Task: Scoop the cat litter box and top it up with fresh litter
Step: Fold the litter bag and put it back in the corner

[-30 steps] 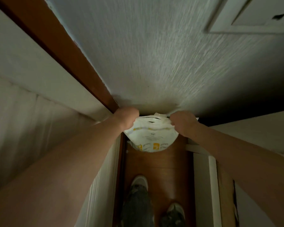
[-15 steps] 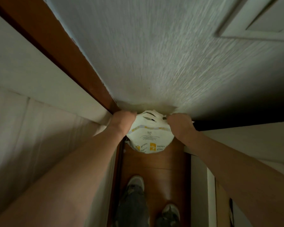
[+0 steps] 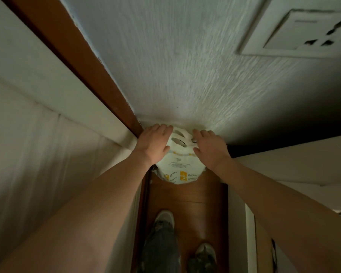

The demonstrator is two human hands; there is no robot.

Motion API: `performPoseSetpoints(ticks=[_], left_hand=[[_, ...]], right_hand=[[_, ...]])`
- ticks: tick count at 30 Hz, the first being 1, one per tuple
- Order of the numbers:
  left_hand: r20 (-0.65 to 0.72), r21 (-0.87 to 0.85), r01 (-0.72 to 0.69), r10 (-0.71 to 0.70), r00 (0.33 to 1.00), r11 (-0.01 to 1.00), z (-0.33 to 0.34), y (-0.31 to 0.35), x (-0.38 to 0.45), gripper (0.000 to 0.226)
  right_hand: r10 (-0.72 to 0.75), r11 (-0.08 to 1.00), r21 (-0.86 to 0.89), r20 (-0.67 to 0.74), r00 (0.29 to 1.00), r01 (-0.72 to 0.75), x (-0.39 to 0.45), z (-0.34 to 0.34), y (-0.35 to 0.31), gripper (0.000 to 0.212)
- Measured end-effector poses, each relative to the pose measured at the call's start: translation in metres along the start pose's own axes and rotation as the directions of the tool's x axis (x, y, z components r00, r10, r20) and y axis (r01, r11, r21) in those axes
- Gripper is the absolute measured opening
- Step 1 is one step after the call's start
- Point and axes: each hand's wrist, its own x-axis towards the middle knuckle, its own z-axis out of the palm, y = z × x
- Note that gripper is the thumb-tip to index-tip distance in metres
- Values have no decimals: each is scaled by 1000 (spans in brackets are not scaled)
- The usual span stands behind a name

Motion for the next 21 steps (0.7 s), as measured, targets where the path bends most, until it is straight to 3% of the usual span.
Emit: performPoseSetpoints(ticks=[8,15,18,21], left_hand=[[-7,-26,-15,15,1000,1000,-67,25,-40,64],[-88,-210,71,-91,992,975,-190,63,-138,49],[-266,-233,59,-122,956,971,-254,82,-189,39],[-454,-211,-4,-95,886,977,-313,98,-234,36]], right_hand=[[-62,998,-6,-29,998,62,-51,-68,-2,60],[-46,978,195,-148,988,74,-162,-186,-24,52],[-23,955,276,-299,954,110,-219,-242,-31,41],[5,939,303,-484,875,162,-270,-294,-33,35]])
